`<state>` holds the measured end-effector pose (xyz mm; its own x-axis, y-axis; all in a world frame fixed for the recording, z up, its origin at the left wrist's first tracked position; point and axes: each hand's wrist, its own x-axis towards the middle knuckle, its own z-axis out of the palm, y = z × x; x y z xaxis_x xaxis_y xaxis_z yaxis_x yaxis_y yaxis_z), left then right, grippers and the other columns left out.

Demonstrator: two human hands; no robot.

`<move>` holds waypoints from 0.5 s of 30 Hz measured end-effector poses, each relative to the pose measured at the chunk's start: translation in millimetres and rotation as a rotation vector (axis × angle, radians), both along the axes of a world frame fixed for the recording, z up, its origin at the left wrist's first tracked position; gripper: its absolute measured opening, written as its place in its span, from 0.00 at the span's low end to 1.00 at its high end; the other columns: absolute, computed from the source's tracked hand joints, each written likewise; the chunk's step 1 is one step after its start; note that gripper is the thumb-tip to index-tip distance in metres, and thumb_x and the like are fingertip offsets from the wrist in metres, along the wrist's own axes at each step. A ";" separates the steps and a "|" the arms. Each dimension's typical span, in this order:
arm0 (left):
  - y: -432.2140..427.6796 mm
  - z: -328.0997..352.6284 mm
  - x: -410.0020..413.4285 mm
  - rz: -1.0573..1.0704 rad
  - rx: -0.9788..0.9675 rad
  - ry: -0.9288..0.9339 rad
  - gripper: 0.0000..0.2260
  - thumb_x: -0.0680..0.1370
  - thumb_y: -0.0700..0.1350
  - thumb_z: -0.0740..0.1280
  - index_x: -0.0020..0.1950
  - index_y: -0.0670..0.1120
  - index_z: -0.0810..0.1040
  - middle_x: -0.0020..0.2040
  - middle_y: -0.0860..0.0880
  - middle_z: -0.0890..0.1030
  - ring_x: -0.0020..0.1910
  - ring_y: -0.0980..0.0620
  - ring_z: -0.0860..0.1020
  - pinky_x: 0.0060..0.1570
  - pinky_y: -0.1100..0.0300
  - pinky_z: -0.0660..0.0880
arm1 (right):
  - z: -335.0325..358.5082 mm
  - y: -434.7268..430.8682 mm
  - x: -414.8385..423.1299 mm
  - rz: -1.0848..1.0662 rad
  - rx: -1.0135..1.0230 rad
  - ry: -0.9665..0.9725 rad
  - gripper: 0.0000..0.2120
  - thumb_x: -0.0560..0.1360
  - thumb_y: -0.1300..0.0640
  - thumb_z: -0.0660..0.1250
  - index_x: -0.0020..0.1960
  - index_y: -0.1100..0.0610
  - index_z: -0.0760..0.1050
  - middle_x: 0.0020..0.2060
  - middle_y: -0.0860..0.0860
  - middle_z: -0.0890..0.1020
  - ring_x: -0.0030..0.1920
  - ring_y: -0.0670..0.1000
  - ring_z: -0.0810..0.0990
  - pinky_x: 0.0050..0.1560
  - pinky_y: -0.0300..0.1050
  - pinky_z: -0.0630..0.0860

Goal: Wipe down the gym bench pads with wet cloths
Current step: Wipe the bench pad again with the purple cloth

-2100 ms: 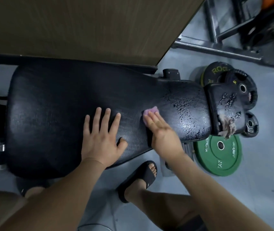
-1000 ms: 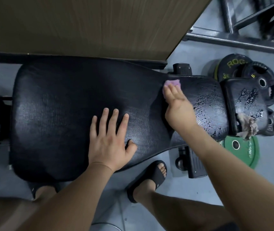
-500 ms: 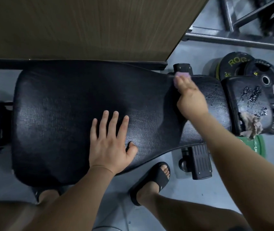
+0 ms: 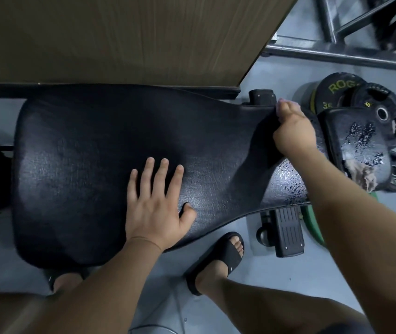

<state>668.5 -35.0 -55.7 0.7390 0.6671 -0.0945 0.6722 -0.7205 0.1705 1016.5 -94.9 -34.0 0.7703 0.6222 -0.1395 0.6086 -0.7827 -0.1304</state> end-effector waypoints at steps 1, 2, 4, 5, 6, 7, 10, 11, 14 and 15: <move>0.0 -0.3 -0.2 0.001 0.002 0.000 0.36 0.73 0.61 0.63 0.80 0.48 0.66 0.79 0.41 0.64 0.81 0.38 0.55 0.78 0.35 0.51 | -0.8 6.2 -6.5 -0.014 0.009 -0.007 0.35 0.70 0.70 0.59 0.77 0.58 0.64 0.74 0.56 0.67 0.75 0.58 0.66 0.70 0.54 0.71; -0.4 0.0 -0.6 -0.001 0.005 0.002 0.36 0.73 0.61 0.63 0.80 0.48 0.66 0.79 0.41 0.64 0.81 0.38 0.55 0.78 0.35 0.51 | -3.3 12.5 -15.2 -0.003 0.029 -0.004 0.34 0.70 0.70 0.58 0.76 0.60 0.65 0.73 0.57 0.68 0.75 0.58 0.66 0.70 0.54 0.71; -0.5 0.4 -1.3 -0.001 0.008 -0.001 0.36 0.74 0.61 0.62 0.80 0.48 0.66 0.79 0.41 0.64 0.81 0.38 0.55 0.78 0.35 0.51 | -11.8 17.9 -31.6 0.113 0.097 0.010 0.34 0.68 0.69 0.56 0.74 0.61 0.67 0.71 0.57 0.71 0.74 0.58 0.67 0.71 0.53 0.70; -0.2 0.7 -1.3 0.000 0.009 -0.005 0.36 0.74 0.61 0.62 0.80 0.48 0.66 0.79 0.41 0.64 0.81 0.38 0.55 0.78 0.35 0.51 | -15.9 15.8 -32.3 0.180 0.130 0.019 0.35 0.68 0.69 0.55 0.75 0.60 0.68 0.71 0.55 0.72 0.74 0.57 0.68 0.72 0.51 0.70; -0.2 1.3 -0.9 0.000 0.008 -0.004 0.36 0.74 0.61 0.62 0.80 0.48 0.66 0.79 0.41 0.64 0.81 0.38 0.55 0.78 0.35 0.51 | -15.6 12.8 -27.6 0.206 0.147 0.026 0.36 0.68 0.69 0.55 0.76 0.58 0.68 0.71 0.53 0.73 0.74 0.56 0.68 0.73 0.50 0.69; -0.1 1.7 -0.8 0.000 0.006 -0.002 0.36 0.73 0.61 0.62 0.79 0.48 0.66 0.79 0.41 0.64 0.81 0.38 0.55 0.78 0.35 0.51 | -12.2 10.0 -19.5 0.176 0.136 0.039 0.36 0.68 0.69 0.56 0.76 0.56 0.68 0.71 0.52 0.73 0.74 0.55 0.69 0.73 0.49 0.69; 0.4 1.6 0.1 0.002 -0.003 -0.005 0.36 0.73 0.61 0.63 0.79 0.48 0.66 0.79 0.41 0.65 0.81 0.38 0.55 0.77 0.35 0.51 | -3.3 9.7 -5.7 0.028 0.021 0.027 0.35 0.69 0.69 0.57 0.76 0.55 0.67 0.72 0.55 0.71 0.74 0.57 0.68 0.71 0.50 0.70; 0.4 1.4 0.2 -0.001 -0.005 -0.004 0.36 0.73 0.61 0.63 0.79 0.48 0.66 0.79 0.41 0.64 0.81 0.38 0.55 0.77 0.35 0.51 | -2.7 13.6 -13.6 0.014 0.012 0.019 0.35 0.69 0.69 0.57 0.76 0.57 0.66 0.73 0.56 0.70 0.75 0.57 0.66 0.71 0.50 0.69; 0.2 0.9 -0.9 -0.002 0.000 -0.012 0.36 0.73 0.60 0.63 0.79 0.47 0.67 0.79 0.41 0.64 0.81 0.37 0.56 0.77 0.35 0.52 | -6.9 26.8 -63.6 0.120 0.065 0.031 0.38 0.69 0.70 0.55 0.79 0.60 0.63 0.78 0.57 0.65 0.80 0.59 0.59 0.78 0.50 0.61; -0.1 1.0 -0.8 -0.001 0.002 -0.011 0.36 0.73 0.60 0.63 0.79 0.47 0.67 0.79 0.40 0.65 0.81 0.38 0.56 0.77 0.35 0.52 | -9.8 26.2 -83.2 0.196 0.098 0.030 0.37 0.68 0.69 0.54 0.78 0.62 0.64 0.78 0.58 0.66 0.80 0.61 0.59 0.79 0.51 0.60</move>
<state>667.7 -35.0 -54.7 0.7405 0.6666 -0.0851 0.6697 -0.7214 0.1766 933.3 -68.6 -43.8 0.6294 0.7716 -0.0921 0.7428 -0.6322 -0.2202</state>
